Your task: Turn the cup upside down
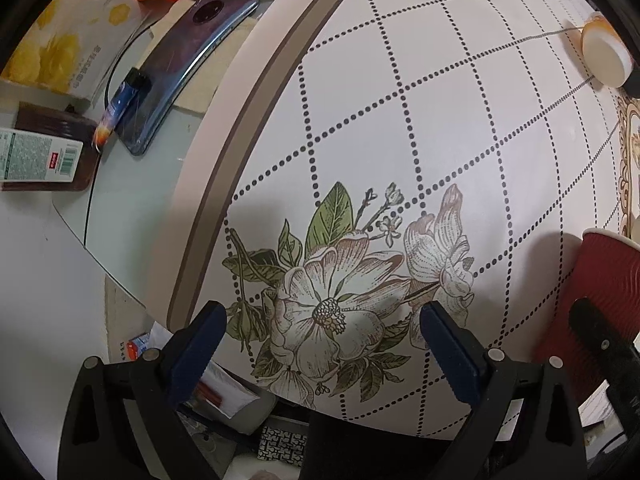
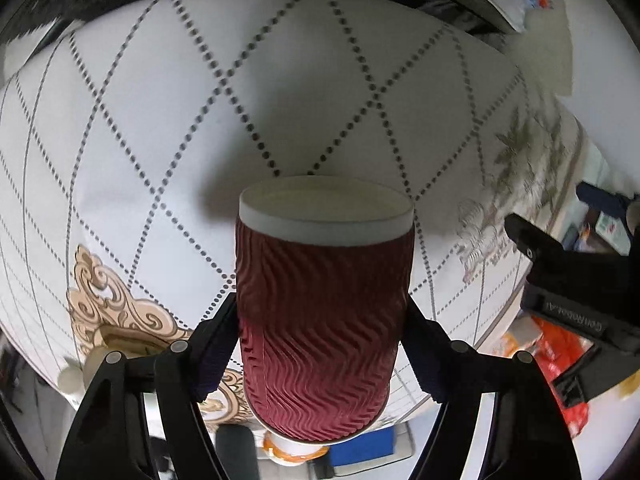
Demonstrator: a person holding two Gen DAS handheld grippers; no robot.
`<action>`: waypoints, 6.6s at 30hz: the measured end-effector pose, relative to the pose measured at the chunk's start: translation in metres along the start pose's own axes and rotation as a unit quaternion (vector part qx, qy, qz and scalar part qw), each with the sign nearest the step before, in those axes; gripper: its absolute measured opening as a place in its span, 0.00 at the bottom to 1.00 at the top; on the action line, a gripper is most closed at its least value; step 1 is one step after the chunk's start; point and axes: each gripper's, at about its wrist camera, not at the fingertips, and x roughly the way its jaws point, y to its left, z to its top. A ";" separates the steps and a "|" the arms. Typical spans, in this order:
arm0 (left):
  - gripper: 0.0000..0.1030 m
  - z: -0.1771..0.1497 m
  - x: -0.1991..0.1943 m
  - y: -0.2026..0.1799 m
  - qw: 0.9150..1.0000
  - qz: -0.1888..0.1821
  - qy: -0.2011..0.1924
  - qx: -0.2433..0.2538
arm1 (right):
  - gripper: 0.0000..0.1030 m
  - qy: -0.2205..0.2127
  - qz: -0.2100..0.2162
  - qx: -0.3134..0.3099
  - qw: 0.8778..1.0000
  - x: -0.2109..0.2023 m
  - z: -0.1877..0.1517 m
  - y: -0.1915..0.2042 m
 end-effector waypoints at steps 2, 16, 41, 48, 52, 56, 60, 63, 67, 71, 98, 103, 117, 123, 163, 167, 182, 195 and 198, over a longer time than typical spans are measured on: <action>0.97 0.001 -0.003 -0.003 1.000 0.002 -0.003 0.003 | 0.75 0.003 0.003 0.027 1.000 0.000 -0.004 -0.008; 0.96 0.009 -0.026 -0.020 1.000 0.014 -0.018 0.013 | 0.75 0.031 0.143 0.393 0.908 0.004 -0.057 -0.096; 0.96 0.003 -0.051 -0.076 0.997 0.025 -0.042 0.066 | 0.75 0.062 0.427 0.758 0.490 0.041 -0.102 0.002; 0.96 0.003 -0.050 -0.087 0.996 0.026 -0.039 0.072 | 0.76 0.057 0.468 0.788 0.397 0.062 -0.121 0.029; 0.96 0.002 -0.052 -0.093 0.996 0.028 -0.037 0.076 | 0.77 0.057 0.480 0.792 0.372 0.068 -0.129 0.038; 0.96 -0.001 -0.055 -0.097 0.996 0.028 -0.035 0.076 | 0.77 0.067 0.473 0.796 0.371 0.078 -0.139 0.040; 0.96 -0.003 -0.055 -0.096 0.996 0.030 -0.036 0.077 | 0.77 0.077 0.462 0.803 0.370 0.082 -0.144 0.039; 0.96 -0.005 -0.057 -0.097 0.996 0.031 -0.037 0.077 | 0.73 0.081 0.435 0.815 0.374 0.077 -0.148 0.037; 0.96 -0.006 -0.060 -0.099 0.995 0.034 -0.040 0.080 | 0.71 0.078 0.395 0.832 0.380 0.061 -0.153 0.039; 0.96 -0.010 -0.063 -0.104 0.995 0.037 -0.041 0.084 | 0.71 0.058 0.348 0.859 0.370 0.023 -0.145 0.036; 0.96 -0.045 -0.067 -0.136 0.993 0.047 -0.042 0.099 | 0.71 -0.074 0.042 0.955 0.283 -0.072 -0.109 0.074; 0.96 -0.053 -0.067 -0.135 0.993 0.045 -0.046 0.095 | 0.71 -0.071 0.046 0.952 0.295 -0.079 -0.098 0.080; 0.96 -0.086 -0.112 -0.150 0.989 0.005 -0.098 0.110 | 0.90 -0.017 0.114 0.965 0.235 -0.097 -0.094 0.111; 0.96 -0.107 -0.151 -0.151 0.982 -0.025 -0.133 0.132 | 0.95 0.013 0.137 0.982 0.130 -0.152 -0.097 0.135; 0.96 -0.266 -0.364 -0.083 0.936 -0.101 -0.288 0.178 | 0.95 0.121 -0.033 0.992 0.007 -0.499 -0.099 0.101; 0.96 -0.270 -0.368 -0.083 0.935 -0.097 -0.291 0.178 | 0.95 0.121 -0.041 0.992 0.014 -0.513 -0.103 0.099; 0.96 -0.270 -0.375 -0.087 0.938 -0.092 -0.290 0.168 | 0.95 0.111 -0.038 0.993 0.023 -0.514 -0.117 0.108; 0.96 -0.268 -0.373 -0.091 0.940 -0.087 -0.285 0.166 | 0.95 0.099 -0.023 0.995 0.022 -0.500 -0.124 0.116; 0.96 -0.268 -0.372 -0.092 0.941 -0.086 -0.283 0.167 | 0.95 0.098 -0.018 0.995 0.024 -0.497 -0.122 0.117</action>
